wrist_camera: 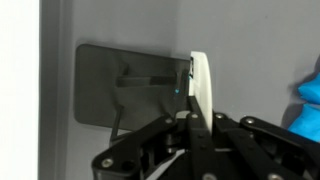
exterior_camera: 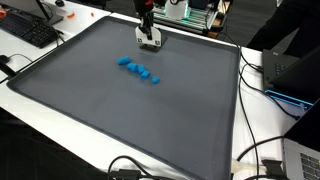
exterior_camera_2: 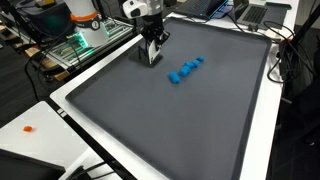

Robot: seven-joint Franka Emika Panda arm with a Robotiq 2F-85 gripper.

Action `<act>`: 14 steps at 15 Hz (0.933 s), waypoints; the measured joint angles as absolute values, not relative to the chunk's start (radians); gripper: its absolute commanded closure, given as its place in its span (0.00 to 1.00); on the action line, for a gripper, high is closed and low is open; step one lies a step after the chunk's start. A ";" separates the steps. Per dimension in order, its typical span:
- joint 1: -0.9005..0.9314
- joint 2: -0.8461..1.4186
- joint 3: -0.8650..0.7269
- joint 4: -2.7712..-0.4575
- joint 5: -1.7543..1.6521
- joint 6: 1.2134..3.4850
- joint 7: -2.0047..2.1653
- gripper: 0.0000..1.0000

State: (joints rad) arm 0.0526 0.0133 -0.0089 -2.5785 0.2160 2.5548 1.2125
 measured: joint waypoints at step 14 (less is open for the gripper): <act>0.052 0.023 -0.009 -2.632 0.216 2.672 1.279 0.99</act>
